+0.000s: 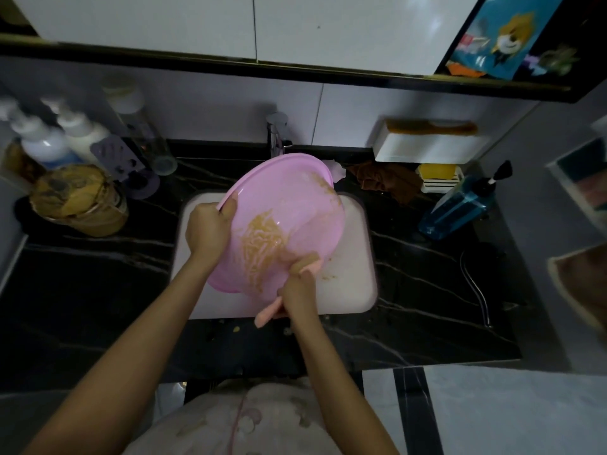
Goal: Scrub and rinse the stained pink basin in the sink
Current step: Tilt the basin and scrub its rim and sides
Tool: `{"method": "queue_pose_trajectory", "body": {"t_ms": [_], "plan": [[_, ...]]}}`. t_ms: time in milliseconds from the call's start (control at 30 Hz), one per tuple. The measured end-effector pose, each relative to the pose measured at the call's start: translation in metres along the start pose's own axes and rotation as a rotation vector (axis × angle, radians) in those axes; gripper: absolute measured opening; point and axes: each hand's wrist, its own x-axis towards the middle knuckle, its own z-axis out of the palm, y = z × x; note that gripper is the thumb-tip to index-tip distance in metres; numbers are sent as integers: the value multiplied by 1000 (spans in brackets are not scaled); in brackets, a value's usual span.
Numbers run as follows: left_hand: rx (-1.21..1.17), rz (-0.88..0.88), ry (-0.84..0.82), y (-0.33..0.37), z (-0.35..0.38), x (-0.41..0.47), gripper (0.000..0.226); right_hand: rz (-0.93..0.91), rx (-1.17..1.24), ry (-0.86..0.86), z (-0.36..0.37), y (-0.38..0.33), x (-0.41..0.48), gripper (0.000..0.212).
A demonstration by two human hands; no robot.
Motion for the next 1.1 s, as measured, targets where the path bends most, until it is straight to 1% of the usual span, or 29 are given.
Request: {"method": "queue_pose_trajectory", "body": {"t_ms": [33,67,100,133,200,267,300,367,400,433,467,533,600,633,767,800,833,933,967,1000,1033,1100], "plan": [[3,1,-2,1,0,-1,68,-79,-43,13,-4,-28,-24,65],[12,3,-5,2,0,-3,65,-123,-35,50,-8,-37,-22,57],[20,2,-9,3,1,-3,63,-156,-24,107,-10,-38,-14,57],[27,-5,-7,3,1,-4,63,-148,-42,144,-10,-38,-10,58],[27,-13,2,4,0,-3,64,-29,-51,104,5,-15,-10,67],[24,-15,-13,2,-2,-1,63,-8,-11,45,11,9,-14,88],[23,-24,-13,2,-2,-1,62,-29,-5,41,8,5,-17,86],[17,-56,-29,4,0,-3,60,-145,-11,88,-4,-24,-23,54],[10,-68,-43,5,0,-5,59,-195,3,138,-10,-32,-12,49],[2,-78,-48,6,0,-6,58,-216,6,199,-13,-37,1,51],[-6,-90,-45,7,0,-6,58,-208,-9,222,-12,-39,7,52],[-4,-105,-51,6,-2,-4,61,-83,-40,181,-2,-22,3,52],[-4,-98,-42,5,-3,-1,66,36,-49,92,2,-1,-4,41],[-7,-91,-31,2,-2,0,68,38,-60,81,-1,-2,-9,38],[-54,-66,-29,-3,0,0,75,-275,-94,227,-14,-56,9,52],[-51,-68,-25,-4,0,1,75,-306,-111,254,-16,-65,17,54],[-44,-79,-24,-3,-1,2,74,-295,-133,278,-17,-64,23,55],[-41,-106,-31,1,-4,0,69,-167,-216,277,-26,-33,25,51],[-42,-109,-26,1,-4,1,69,-159,-226,268,-28,-26,21,49],[-40,-113,-24,0,-4,0,69,-198,-220,262,-28,-22,15,48],[-37,-111,-20,1,-5,1,69,-279,-228,258,-26,-24,11,48],[-27,-98,-16,-2,-6,2,67,-438,-318,252,-26,-38,4,51]]}}
